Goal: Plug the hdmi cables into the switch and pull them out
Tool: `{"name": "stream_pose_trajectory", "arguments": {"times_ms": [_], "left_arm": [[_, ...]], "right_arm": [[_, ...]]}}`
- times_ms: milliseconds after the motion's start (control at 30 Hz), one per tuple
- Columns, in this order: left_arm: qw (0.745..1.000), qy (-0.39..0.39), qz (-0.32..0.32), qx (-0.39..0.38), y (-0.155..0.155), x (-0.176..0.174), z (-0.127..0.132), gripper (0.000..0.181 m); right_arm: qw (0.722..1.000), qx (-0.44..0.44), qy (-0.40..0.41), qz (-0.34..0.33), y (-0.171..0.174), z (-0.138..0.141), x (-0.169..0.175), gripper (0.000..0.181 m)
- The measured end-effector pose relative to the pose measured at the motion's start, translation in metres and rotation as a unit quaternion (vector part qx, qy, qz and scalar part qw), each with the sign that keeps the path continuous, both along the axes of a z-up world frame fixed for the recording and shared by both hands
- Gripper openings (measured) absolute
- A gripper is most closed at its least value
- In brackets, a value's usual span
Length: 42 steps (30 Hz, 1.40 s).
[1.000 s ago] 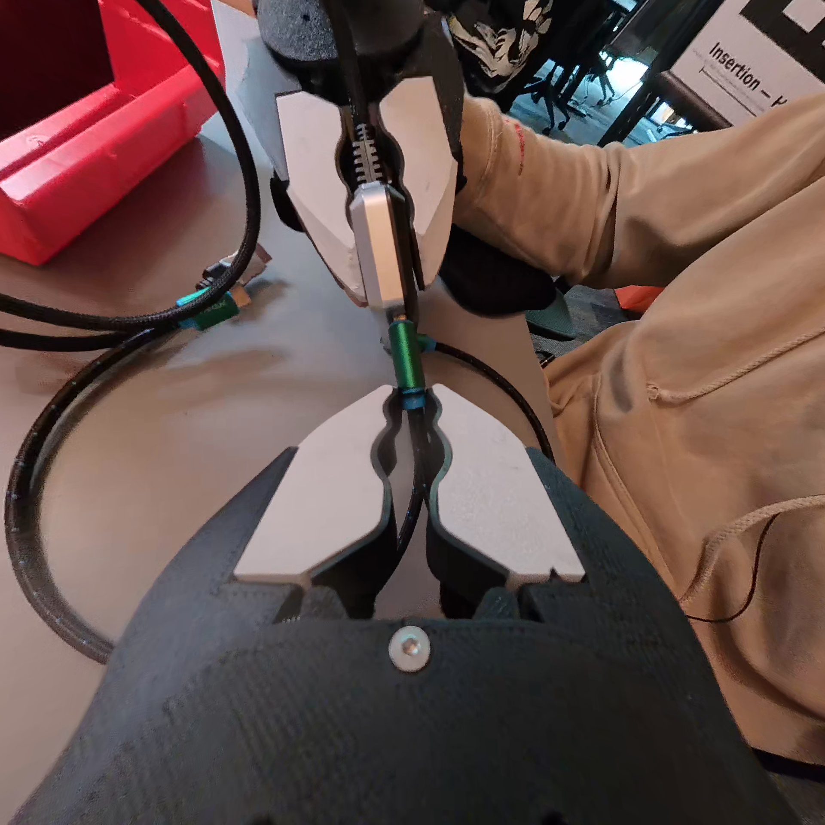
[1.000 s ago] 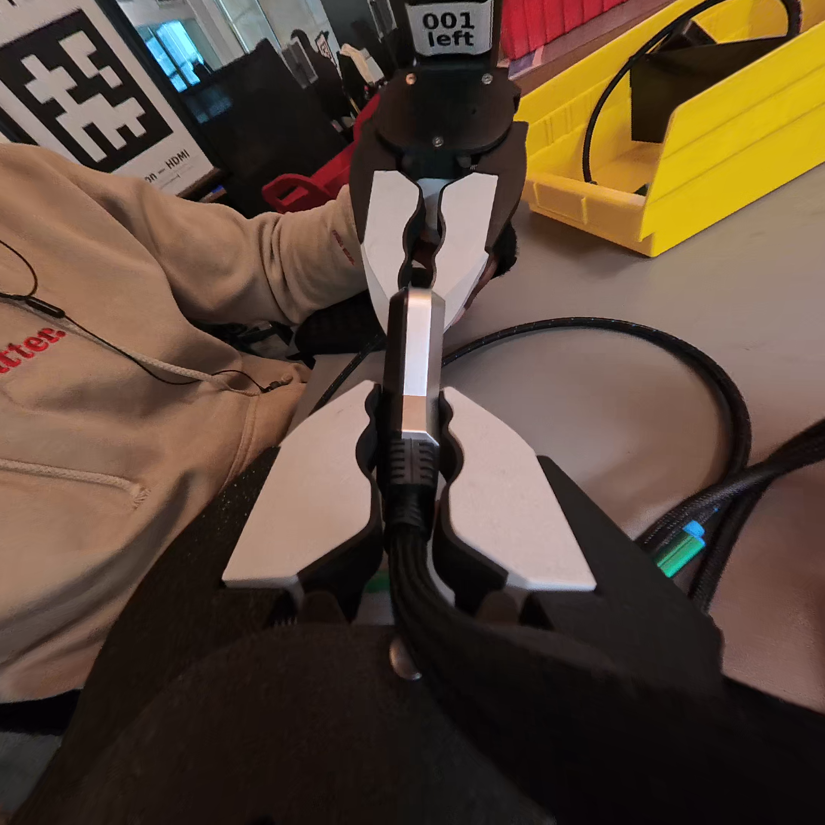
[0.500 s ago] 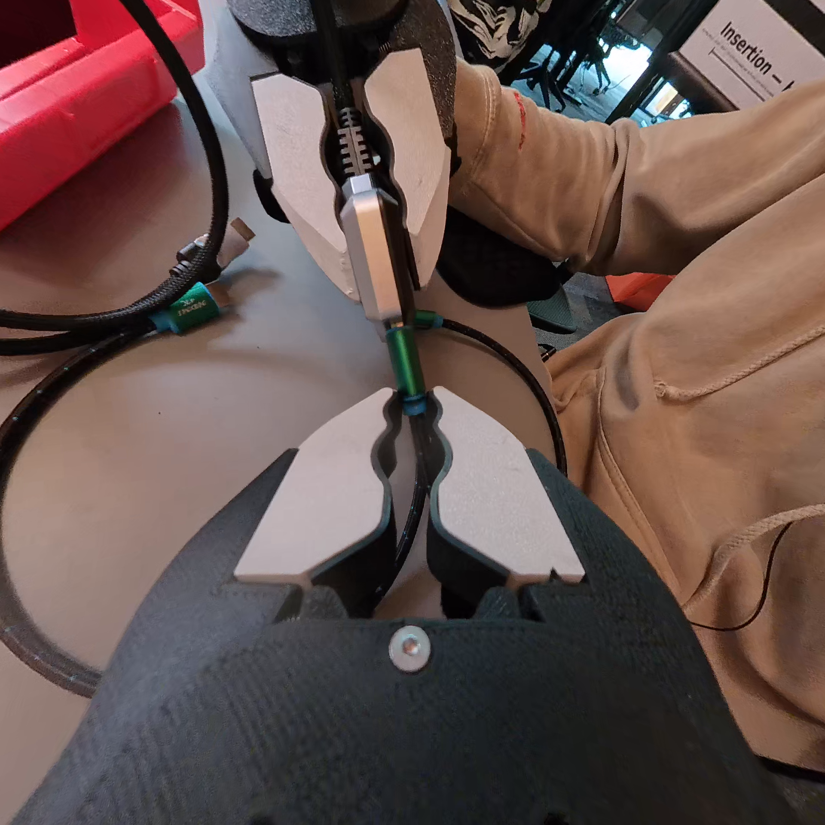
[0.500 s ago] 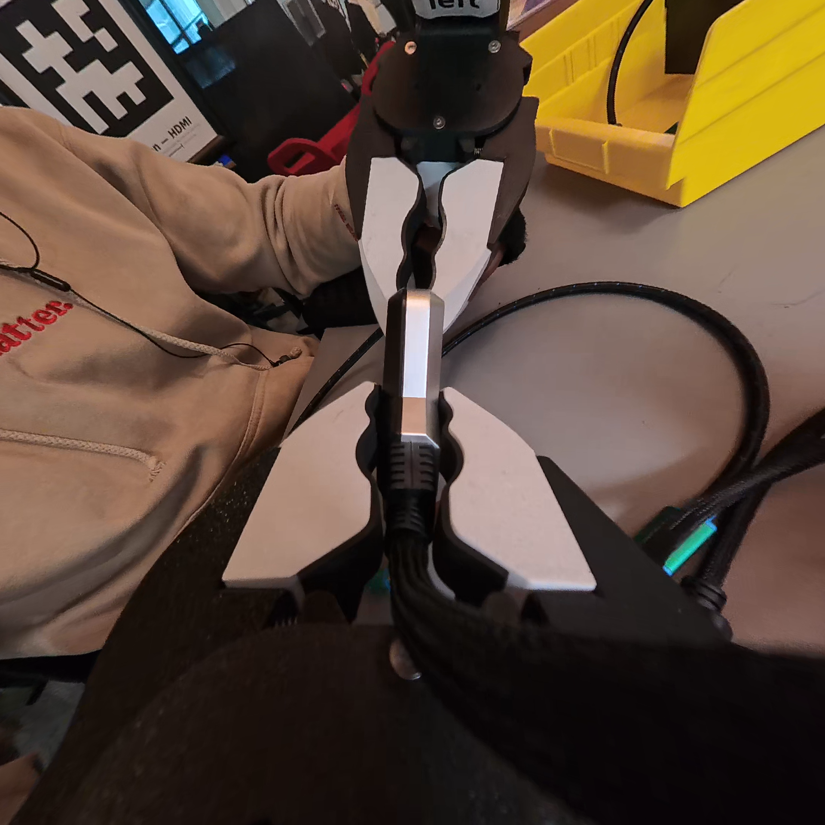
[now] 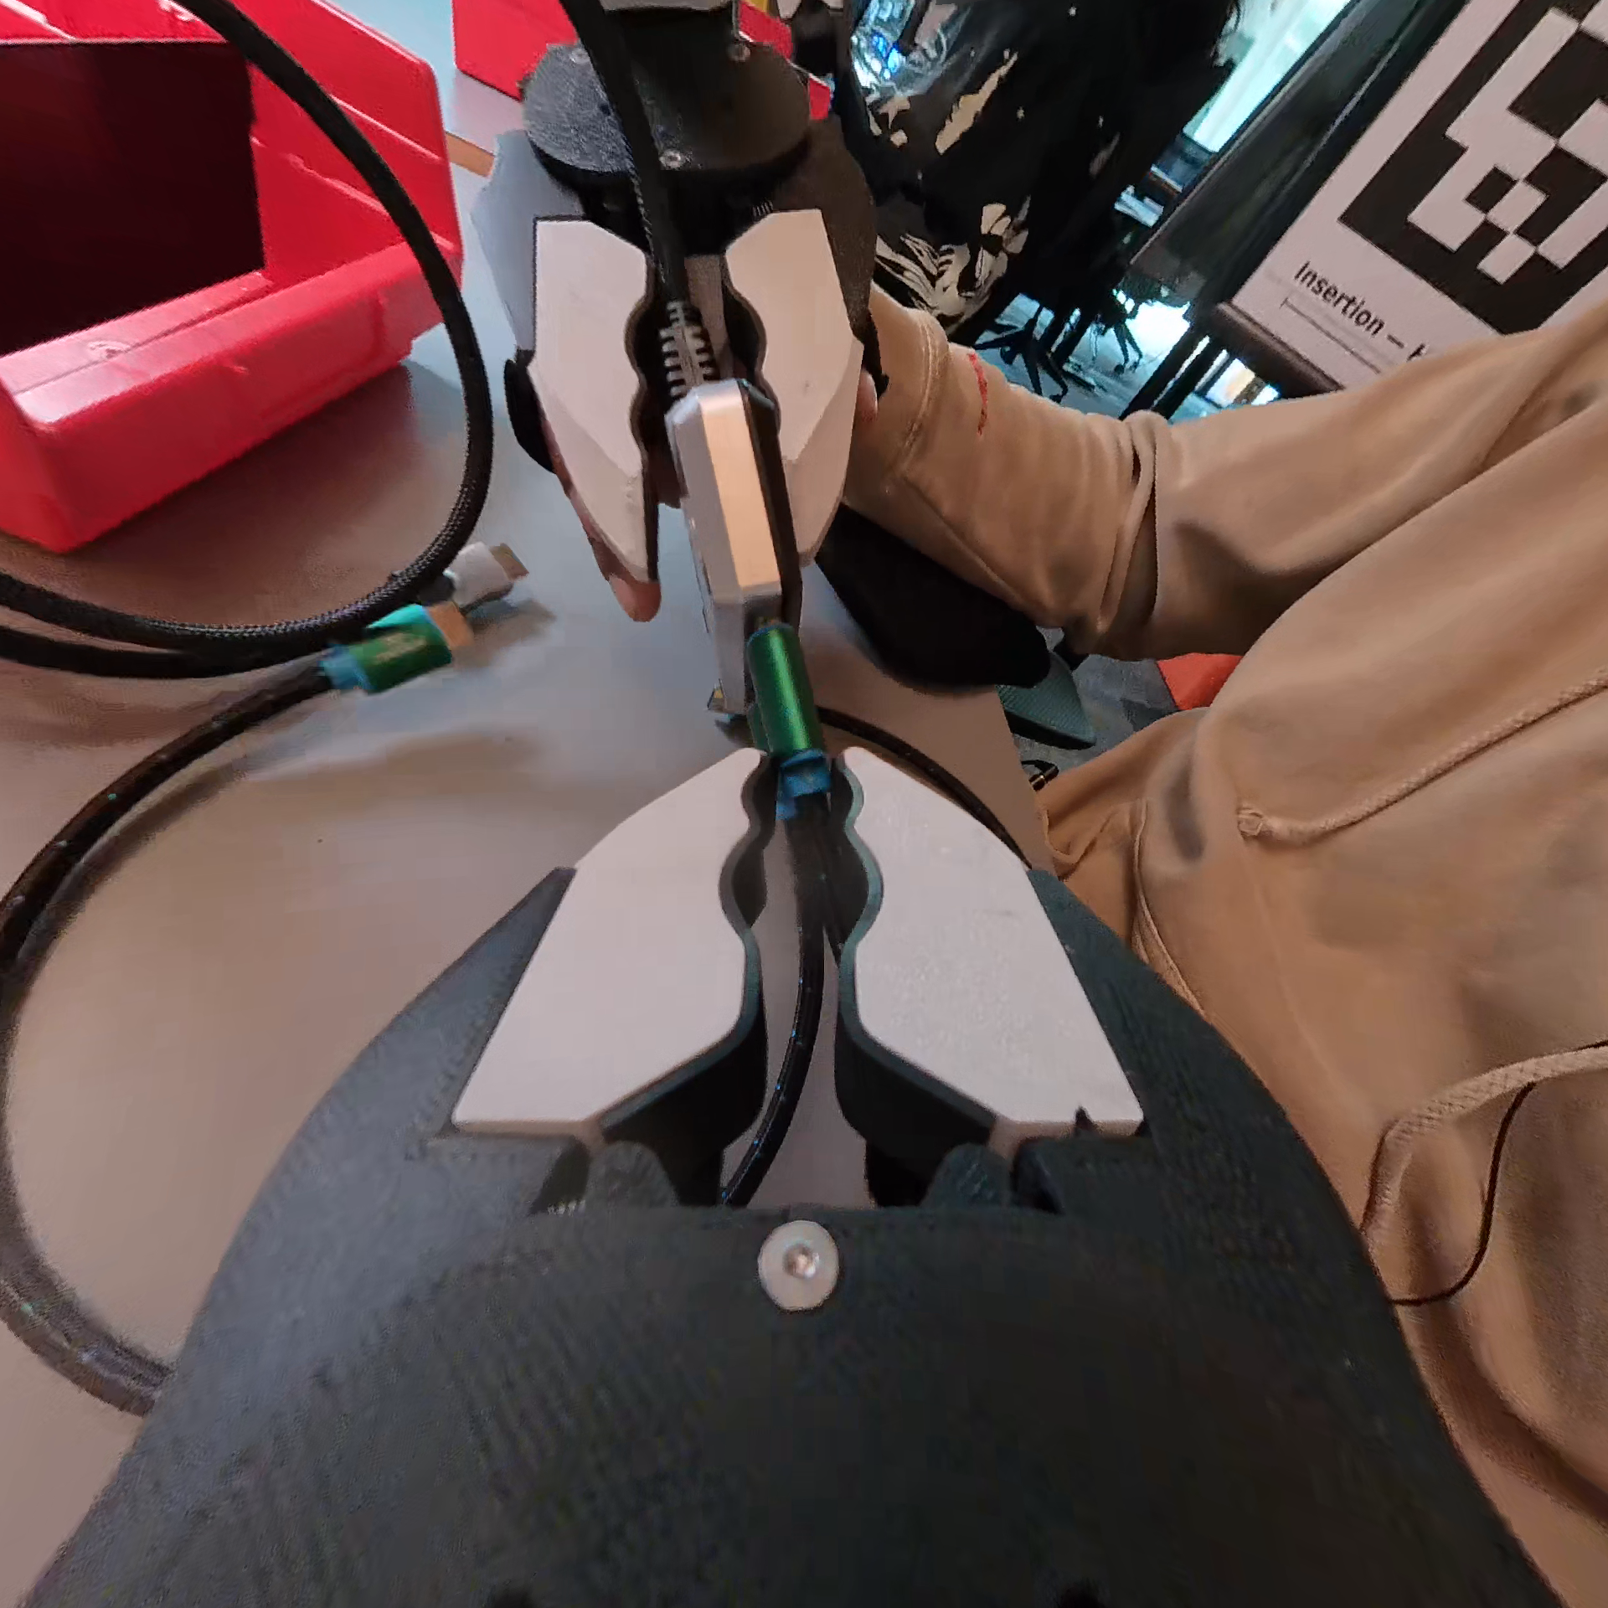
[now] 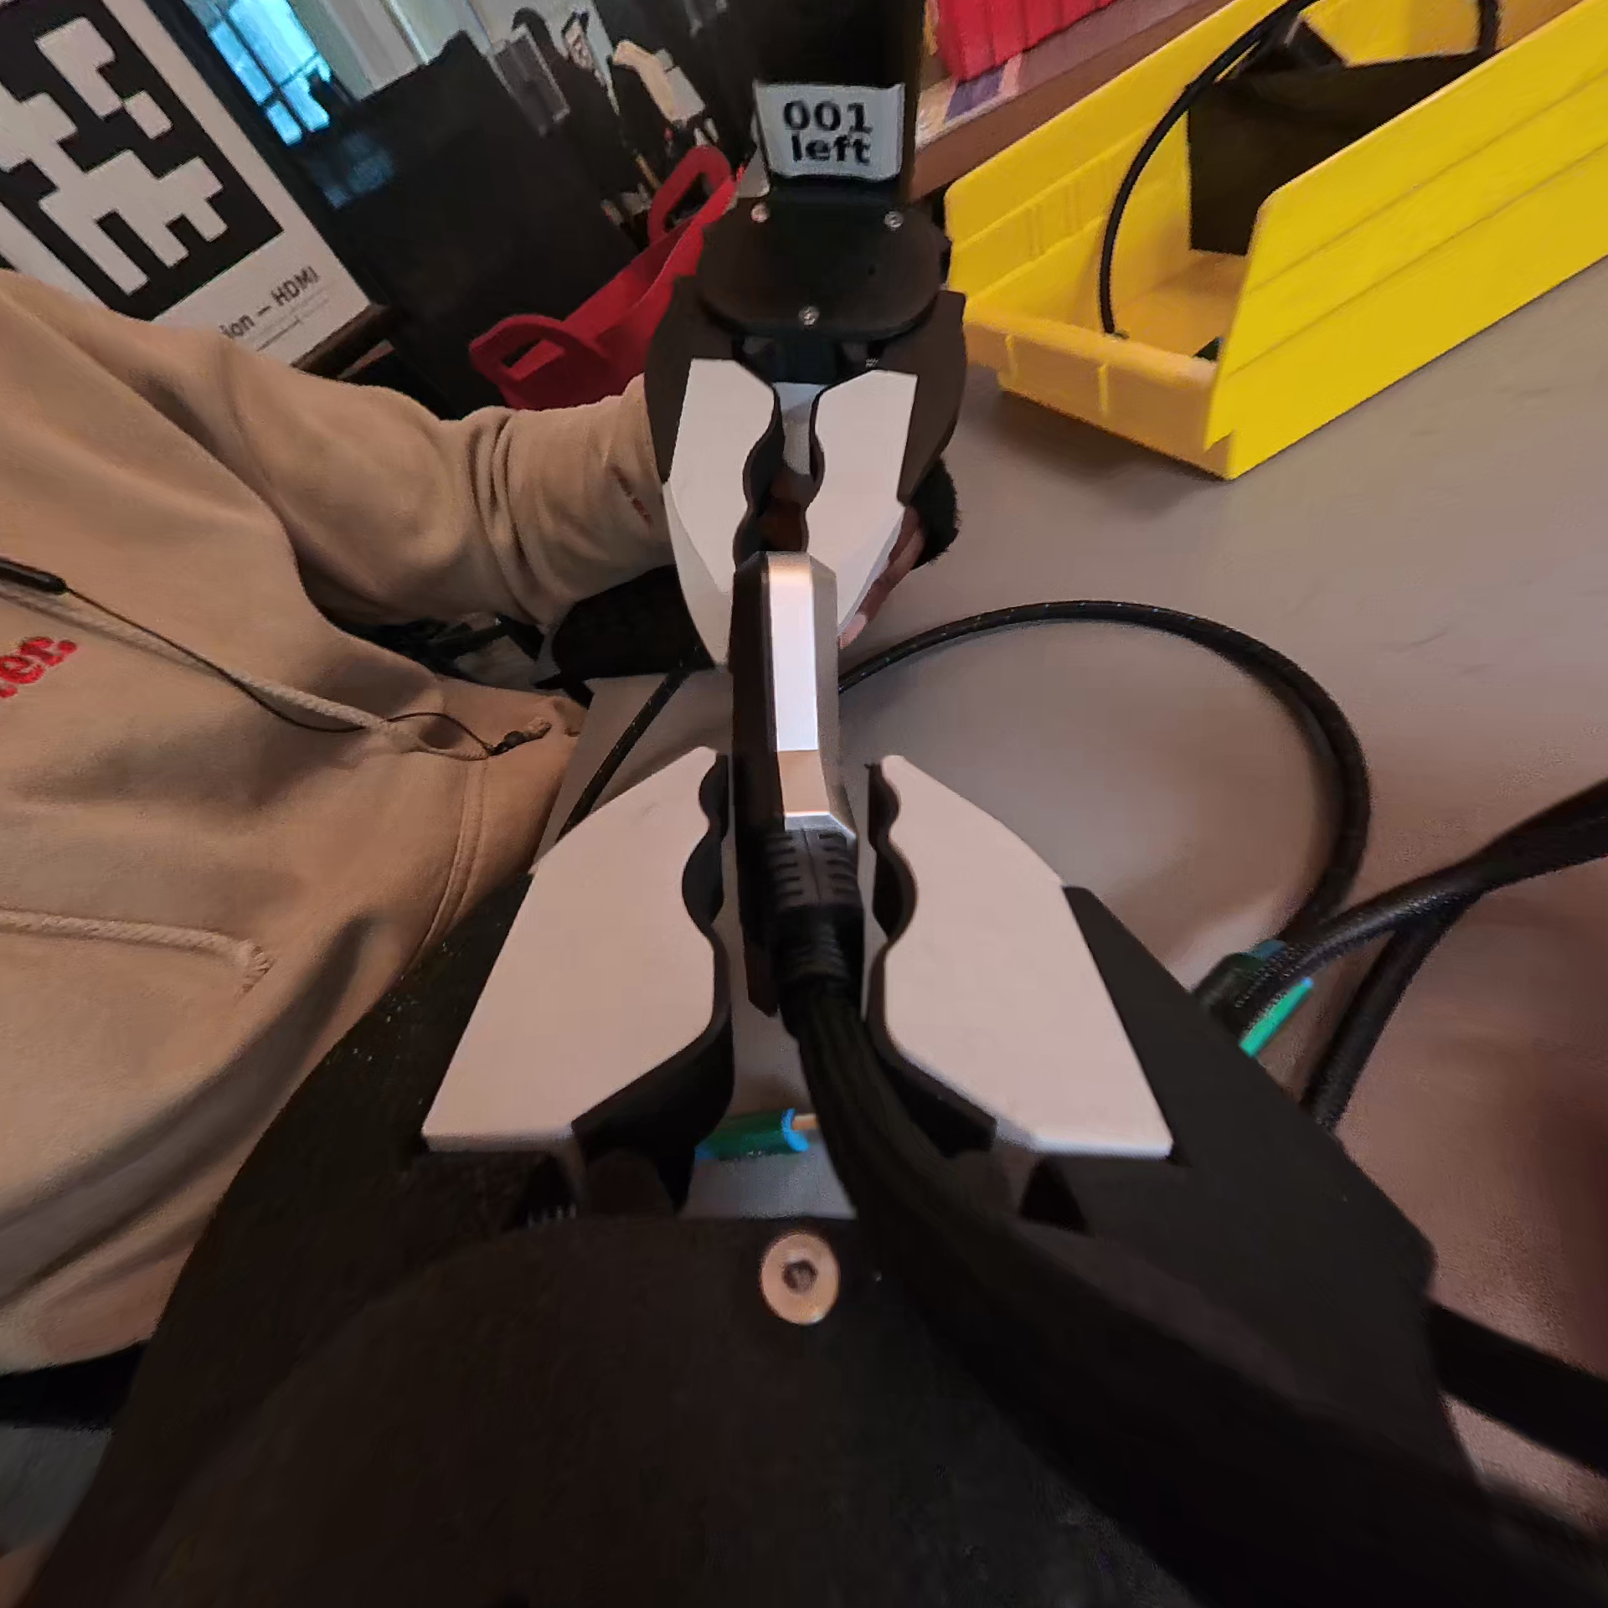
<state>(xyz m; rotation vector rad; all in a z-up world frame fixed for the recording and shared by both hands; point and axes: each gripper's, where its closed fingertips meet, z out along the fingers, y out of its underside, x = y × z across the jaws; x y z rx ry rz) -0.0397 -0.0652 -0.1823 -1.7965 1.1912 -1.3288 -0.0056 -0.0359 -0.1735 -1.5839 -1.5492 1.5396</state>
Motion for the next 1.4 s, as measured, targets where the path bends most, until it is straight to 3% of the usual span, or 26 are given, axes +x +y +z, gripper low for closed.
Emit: {"name": "stream_pose_trajectory", "arguments": {"times_ms": [233, 533, 867, 1000, 1133, 1267, 1400], "left_arm": [[1.0, -0.002, 0.004, -0.021, 0.001, -0.007, -0.003, 0.011], [0.998, 0.002, -0.045, -0.048, -0.01, -0.011, 0.001, 0.01], [0.996, 0.037, -0.063, -0.044, -0.016, -0.005, -0.013, 0.011], [1.0, -0.005, -0.022, -0.012, -0.001, -0.014, 0.005, 0.012], [1.0, -0.009, -0.001, 0.015, 0.0, -0.019, 0.01, 0.012], [0.999, -0.014, 0.008, 0.028, -0.003, -0.02, 0.013, 0.012], [0.995, -0.068, 0.059, 0.053, -0.001, -0.029, 0.038, 0.022]], "right_arm": [[0.998, -0.041, 0.053, -0.009, 0.002, 0.01, -0.01, 0.022], [0.998, -0.044, 0.033, 0.038, -0.014, 0.007, -0.011, 0.021], [0.996, -0.062, -0.007, 0.067, -0.019, -0.009, -0.008, 0.021], [0.998, -0.041, 0.034, 0.011, -0.003, 0.008, -0.015, 0.022], [1.0, -0.005, -0.001, -0.008, 0.001, 0.005, -0.007, 0.031], [1.0, 0.018, -0.007, -0.009, -0.004, 0.006, -0.006, 0.023], [0.997, 0.069, -0.033, -0.004, -0.01, 0.023, 0.002, 0.023]]}}
